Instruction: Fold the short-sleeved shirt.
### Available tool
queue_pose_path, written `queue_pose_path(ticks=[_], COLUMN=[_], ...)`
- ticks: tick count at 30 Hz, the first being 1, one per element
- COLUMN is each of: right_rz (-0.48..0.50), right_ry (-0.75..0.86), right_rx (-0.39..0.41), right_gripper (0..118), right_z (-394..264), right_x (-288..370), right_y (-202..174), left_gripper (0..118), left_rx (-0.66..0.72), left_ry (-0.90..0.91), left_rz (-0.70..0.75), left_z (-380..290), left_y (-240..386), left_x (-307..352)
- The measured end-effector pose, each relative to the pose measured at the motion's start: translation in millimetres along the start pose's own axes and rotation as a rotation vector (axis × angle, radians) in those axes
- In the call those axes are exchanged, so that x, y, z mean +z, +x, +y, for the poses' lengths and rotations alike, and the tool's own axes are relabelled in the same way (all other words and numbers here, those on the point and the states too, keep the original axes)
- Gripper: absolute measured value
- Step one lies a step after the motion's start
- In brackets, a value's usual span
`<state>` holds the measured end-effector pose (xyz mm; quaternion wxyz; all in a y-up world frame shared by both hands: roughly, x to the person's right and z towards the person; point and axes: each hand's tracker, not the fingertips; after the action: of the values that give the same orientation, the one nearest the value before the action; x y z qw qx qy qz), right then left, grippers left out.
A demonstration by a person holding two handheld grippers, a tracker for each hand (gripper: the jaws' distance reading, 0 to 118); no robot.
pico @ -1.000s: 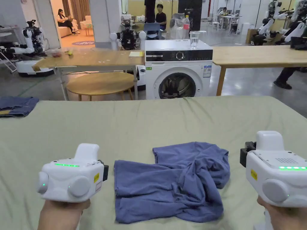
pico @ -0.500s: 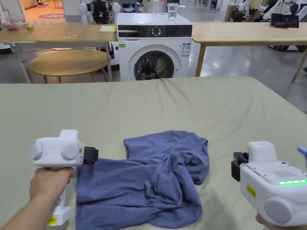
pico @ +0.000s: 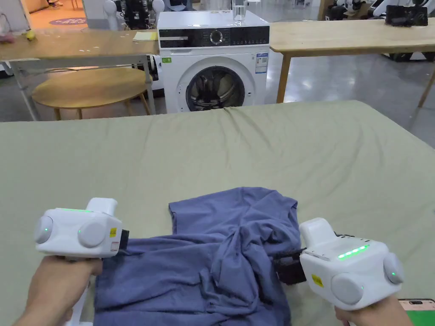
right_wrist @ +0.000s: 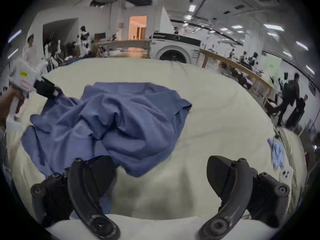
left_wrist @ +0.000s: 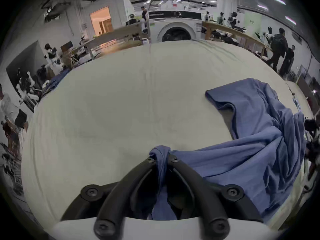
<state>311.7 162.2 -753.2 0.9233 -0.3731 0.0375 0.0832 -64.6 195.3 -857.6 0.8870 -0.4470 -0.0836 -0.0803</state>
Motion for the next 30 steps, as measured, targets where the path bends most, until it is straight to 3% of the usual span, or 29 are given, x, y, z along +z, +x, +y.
queue_pose_path(ticks=[1, 2, 3, 4, 5, 7, 10, 17, 24, 30], right_rz=[0.001, 0.037, 0.048, 0.034, 0.012, 0.102, 0.032, -0.045, -0.120, -0.104], right_ry=[-0.022, -0.050, -0.049, -0.049, -0.049, -0.075, -0.049, 0.068, 0.245, 0.387], right_rx=[0.009, 0.013, 0.012, 0.009, -0.006, -0.107, -0.094, -0.186, -0.164, -0.193], right_gripper=[101, 74, 13, 2, 2, 2, 2, 2, 2, 2], right_z=[2, 3, 4, 4, 3, 1, 1, 29, 85, 146], right_x=[-10, -19, -23, -27, -26, -19, 2, 85, 180, 255], right_y=[0, 1, 3, 4, 6, 19, 32, 55, 52, 49], left_gripper=[3, 3, 3, 3, 3, 3, 3, 3, 3, 3], left_rx=[0.006, 0.011, 0.012, 0.011, 0.013, 0.020, 0.011, 0.007, 0.087, 0.128], left_ry=[0.001, 0.003, 0.004, 0.003, 0.000, 0.005, 0.033, 0.126, 0.293, 0.474], left_rz=[-0.006, -0.007, -0.006, -0.006, -0.008, -0.009, 0.014, 0.087, 0.162, 0.227], left_z=[2, 2, 1, 0, -1, -4, -3, -4, -2, 18], left_y=[-5, -7, -7, -9, -13, -17, -28, -59, -110, -142], left_x=[-3, -2, -2, -1, -3, 1, 13, 85, 194, 281])
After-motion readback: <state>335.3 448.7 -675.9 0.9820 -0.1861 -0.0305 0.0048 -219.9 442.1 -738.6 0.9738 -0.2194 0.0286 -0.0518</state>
